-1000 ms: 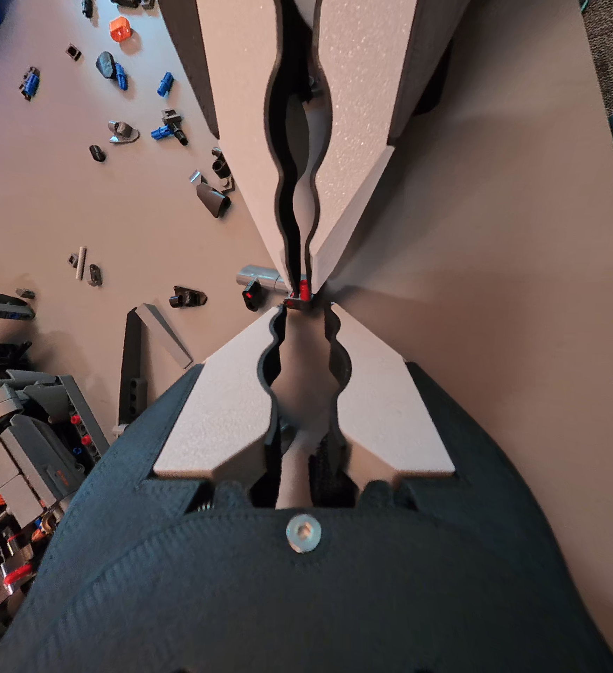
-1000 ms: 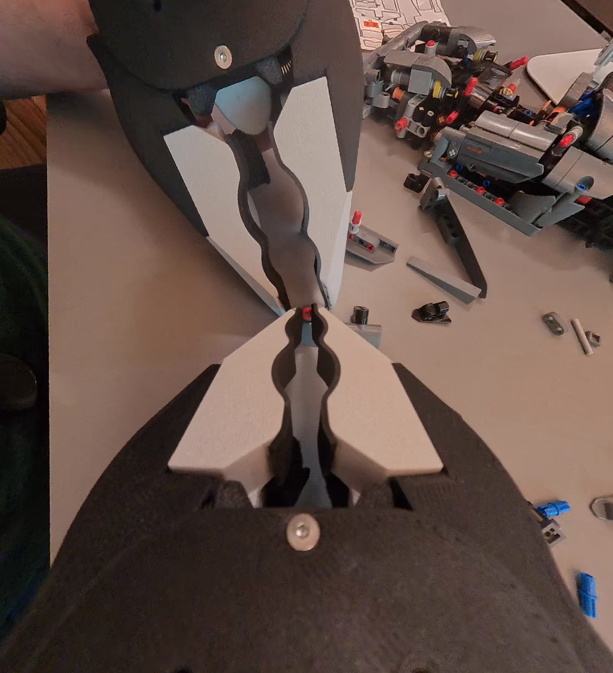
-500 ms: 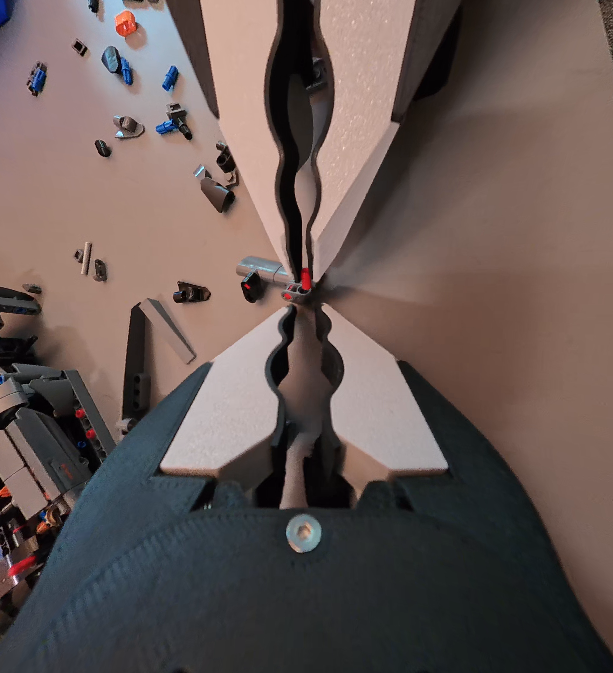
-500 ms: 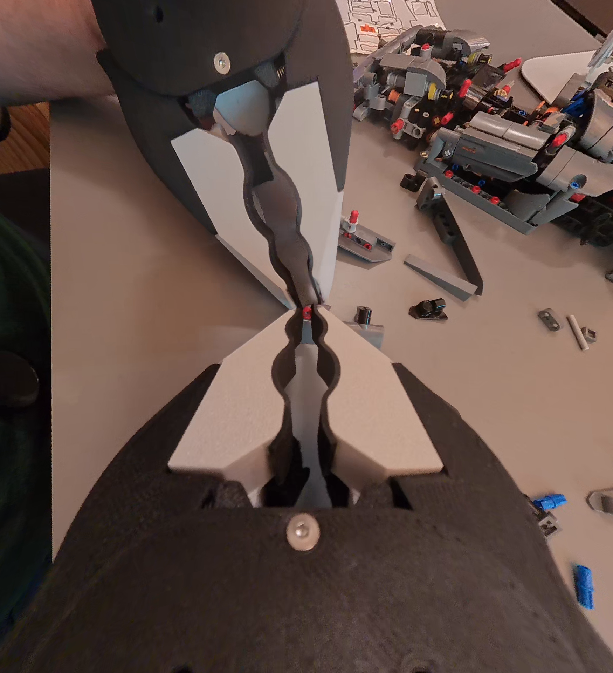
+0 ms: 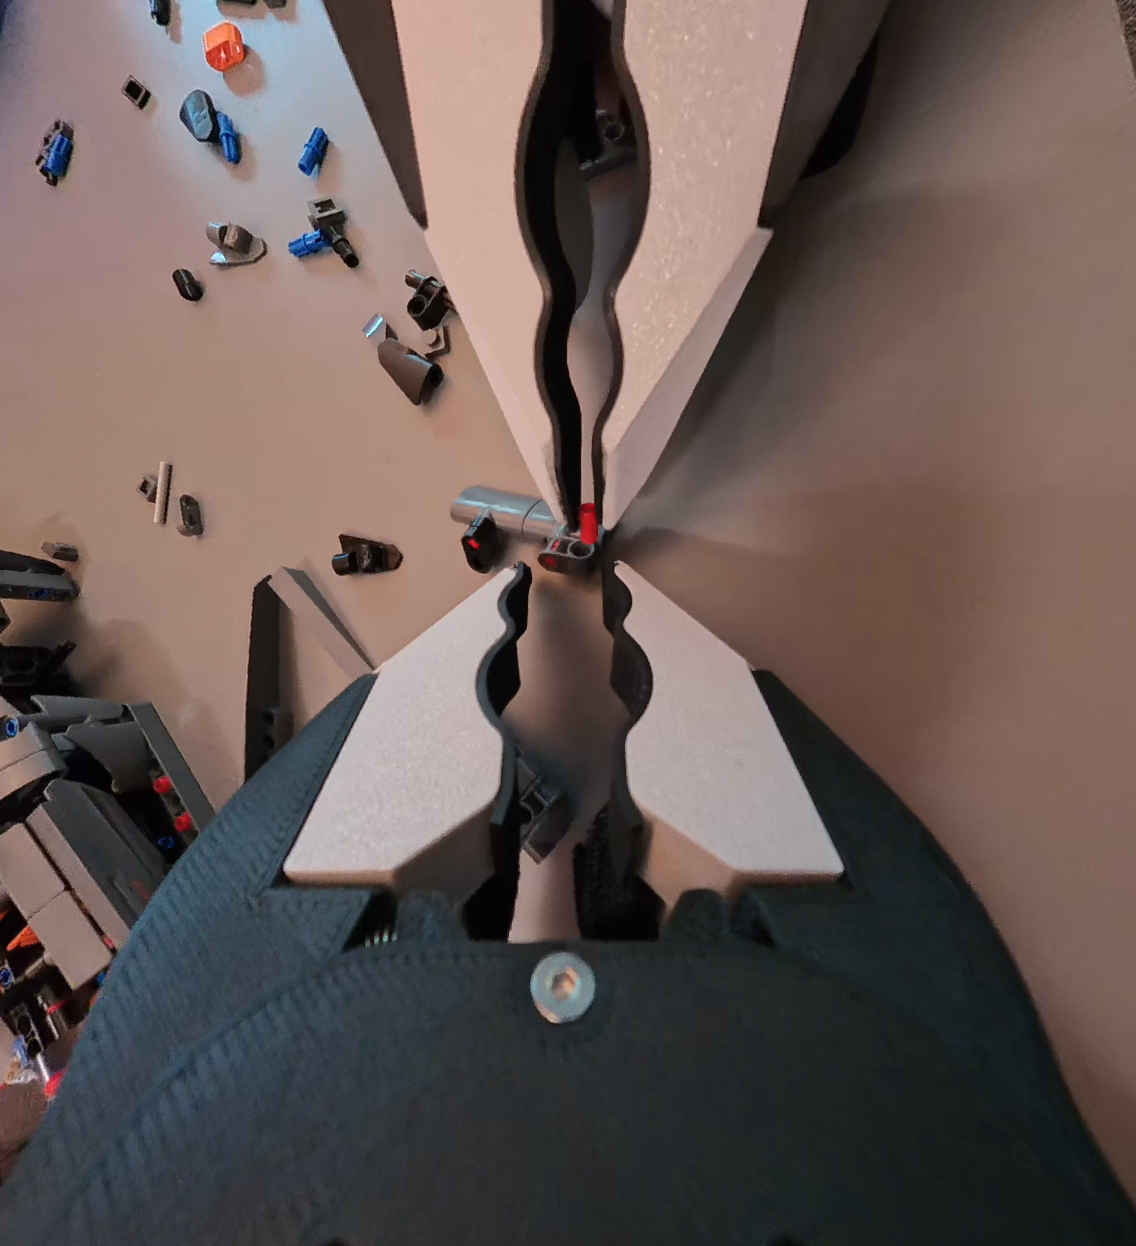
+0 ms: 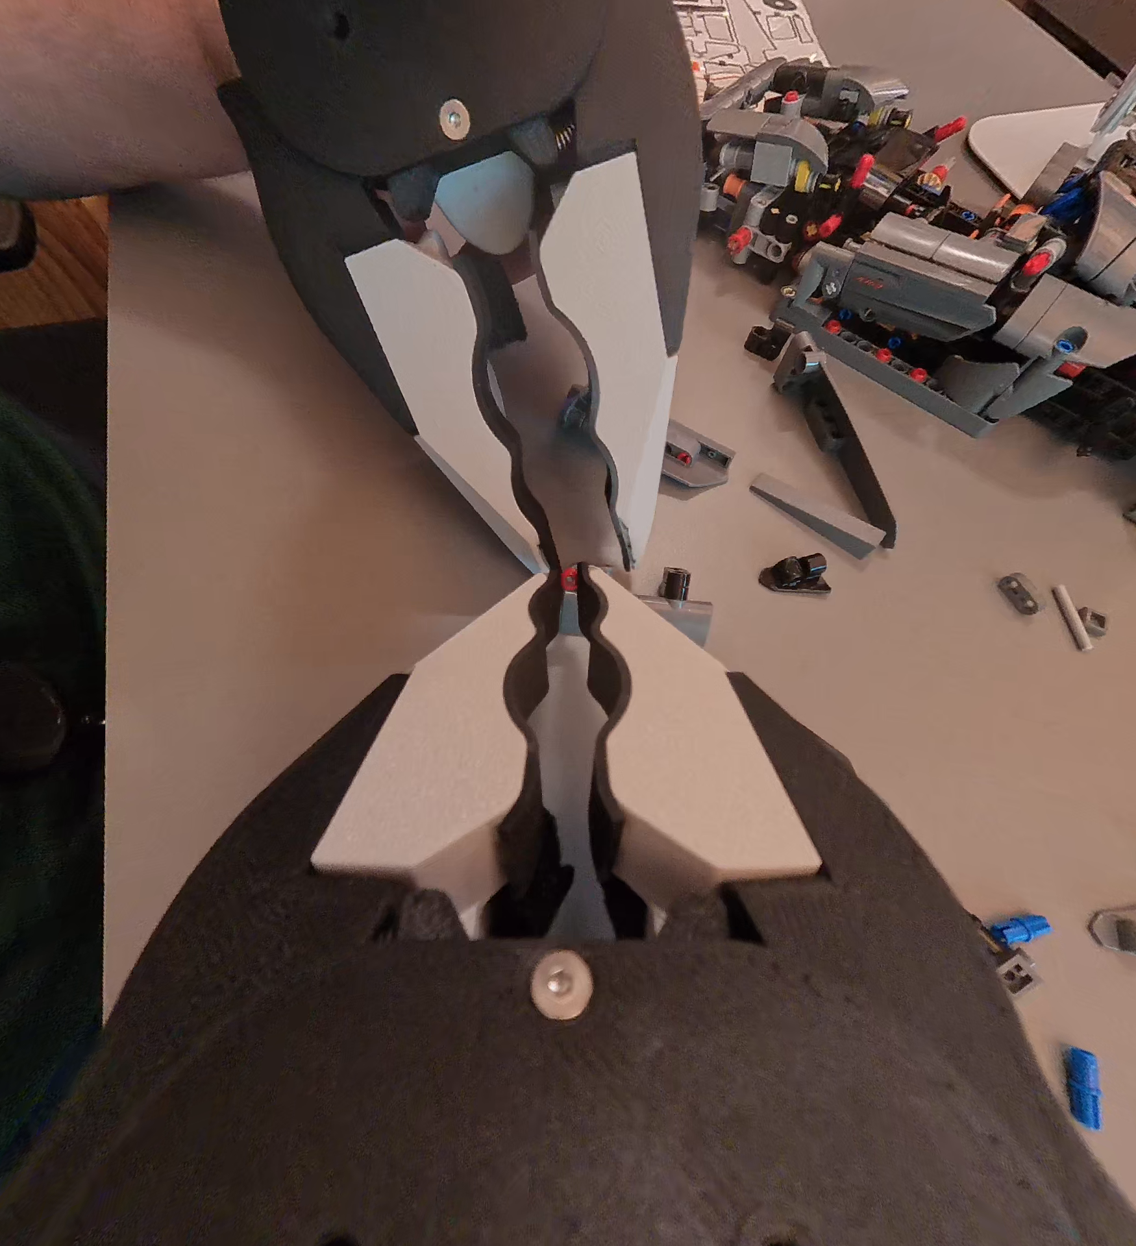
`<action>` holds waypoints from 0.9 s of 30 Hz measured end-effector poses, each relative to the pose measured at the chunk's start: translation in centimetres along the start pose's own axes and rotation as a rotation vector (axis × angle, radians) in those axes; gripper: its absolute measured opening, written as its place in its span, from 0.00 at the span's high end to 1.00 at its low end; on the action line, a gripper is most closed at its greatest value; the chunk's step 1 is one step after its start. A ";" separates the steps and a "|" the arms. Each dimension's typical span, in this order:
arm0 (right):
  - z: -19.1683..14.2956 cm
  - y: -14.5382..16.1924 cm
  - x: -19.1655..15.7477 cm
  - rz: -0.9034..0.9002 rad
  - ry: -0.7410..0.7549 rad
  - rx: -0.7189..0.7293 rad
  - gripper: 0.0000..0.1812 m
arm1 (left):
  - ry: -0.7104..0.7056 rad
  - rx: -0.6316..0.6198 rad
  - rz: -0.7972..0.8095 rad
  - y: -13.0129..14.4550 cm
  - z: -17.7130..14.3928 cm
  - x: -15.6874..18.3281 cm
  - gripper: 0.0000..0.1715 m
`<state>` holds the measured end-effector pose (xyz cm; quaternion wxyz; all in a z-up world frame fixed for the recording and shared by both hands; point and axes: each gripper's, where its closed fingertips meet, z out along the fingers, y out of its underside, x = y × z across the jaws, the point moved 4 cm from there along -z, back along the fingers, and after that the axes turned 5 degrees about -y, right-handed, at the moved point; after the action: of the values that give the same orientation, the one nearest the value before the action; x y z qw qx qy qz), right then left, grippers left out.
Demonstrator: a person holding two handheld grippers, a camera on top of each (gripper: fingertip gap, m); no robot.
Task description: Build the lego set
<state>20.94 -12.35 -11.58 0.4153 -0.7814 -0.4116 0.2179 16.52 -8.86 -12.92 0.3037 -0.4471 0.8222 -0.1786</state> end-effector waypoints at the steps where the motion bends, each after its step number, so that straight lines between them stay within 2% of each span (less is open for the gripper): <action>1: 0.0 0.0 0.0 -0.001 0.001 0.001 0.99 | 0.004 0.000 0.002 0.0 0.1 0.0 0.89; 3: -0.1 -0.1 0.0 -0.002 0.004 0.008 0.99 | 0.015 0.000 -0.001 -0.1 0.2 0.0 0.91; 18: -0.6 0.4 0.1 -0.001 0.027 -0.004 0.99 | -0.015 0.013 -0.001 -0.5 0.4 0.3 0.93; 19: -0.6 0.4 0.1 -0.001 0.028 -0.004 0.99 | -0.015 0.009 0.003 -0.5 0.4 0.4 0.98; 20: -0.6 0.4 0.1 -0.002 0.029 -0.007 0.99 | -0.019 0.011 0.007 -0.5 0.5 0.4 0.98; 27: -0.7 0.6 0.1 -0.004 0.046 -0.011 0.99 | -0.020 0.007 0.015 -0.6 0.6 0.5 0.97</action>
<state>21.74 -12.73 -11.68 0.4207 -0.7878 -0.4045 0.1967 17.07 -9.62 -13.17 0.3147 -0.4414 0.8219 -0.1749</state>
